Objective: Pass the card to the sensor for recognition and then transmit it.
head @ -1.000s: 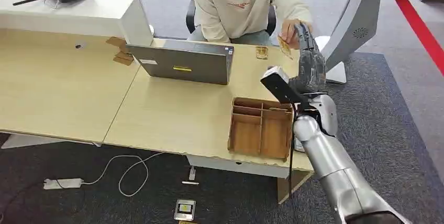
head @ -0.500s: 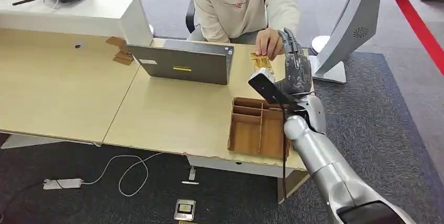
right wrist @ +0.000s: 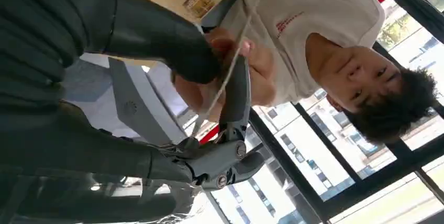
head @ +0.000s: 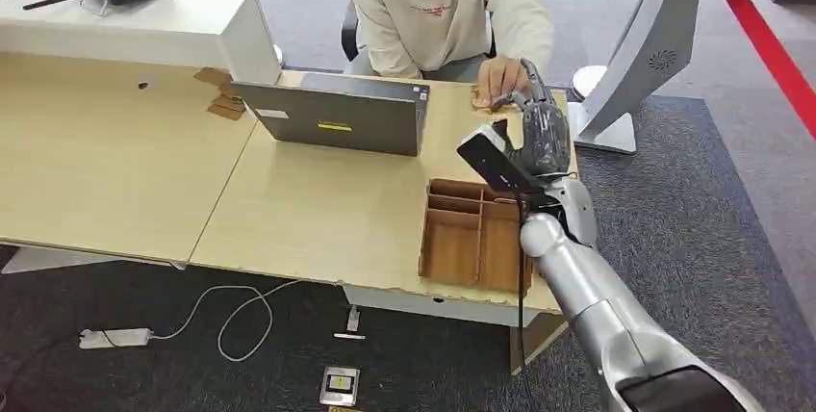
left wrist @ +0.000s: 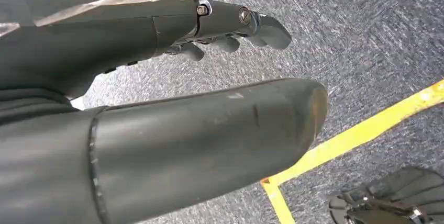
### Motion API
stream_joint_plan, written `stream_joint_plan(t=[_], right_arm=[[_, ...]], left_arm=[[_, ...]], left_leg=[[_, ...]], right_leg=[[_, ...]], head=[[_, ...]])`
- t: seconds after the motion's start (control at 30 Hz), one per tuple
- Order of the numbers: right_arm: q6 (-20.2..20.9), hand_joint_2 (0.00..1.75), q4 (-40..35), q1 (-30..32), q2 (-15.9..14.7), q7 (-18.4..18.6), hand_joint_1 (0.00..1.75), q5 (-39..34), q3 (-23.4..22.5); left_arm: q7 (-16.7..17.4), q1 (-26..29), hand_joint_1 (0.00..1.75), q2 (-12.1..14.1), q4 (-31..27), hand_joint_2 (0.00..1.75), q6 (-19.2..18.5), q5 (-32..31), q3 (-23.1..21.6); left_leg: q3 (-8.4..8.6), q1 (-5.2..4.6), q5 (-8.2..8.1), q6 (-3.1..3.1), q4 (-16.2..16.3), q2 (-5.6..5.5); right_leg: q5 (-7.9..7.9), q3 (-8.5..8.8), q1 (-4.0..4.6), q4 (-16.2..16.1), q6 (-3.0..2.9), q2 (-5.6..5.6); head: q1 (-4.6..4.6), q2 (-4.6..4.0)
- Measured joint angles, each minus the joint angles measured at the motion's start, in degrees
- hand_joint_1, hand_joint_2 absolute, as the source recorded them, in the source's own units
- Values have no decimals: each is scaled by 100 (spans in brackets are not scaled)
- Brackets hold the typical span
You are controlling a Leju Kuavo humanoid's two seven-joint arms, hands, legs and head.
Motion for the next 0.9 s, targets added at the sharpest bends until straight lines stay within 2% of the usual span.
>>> stream_joint_plan(t=[0.57, 0.9], right_arm=[[-28, 175, 50, -5, -57, 37, 175, -59, 0], [-70, 175, 50, -81, -236, 77, 175, -229, -46]], left_arm=[[-70, 0, 0, 20, 0, 0, 0, 2, 0], [-72, 3, 0, 20, 0, 0, 22, 87, -2]], left_leg=[[1, 1, 0, 0, 1, 2], [1, -1, 0, 0, 3, 2]], right_leg=[[0, -2, 0, 0, 0, 2], [0, -1, -1, 0, 0, 2]], head=[[0, 0], [0, 0]])
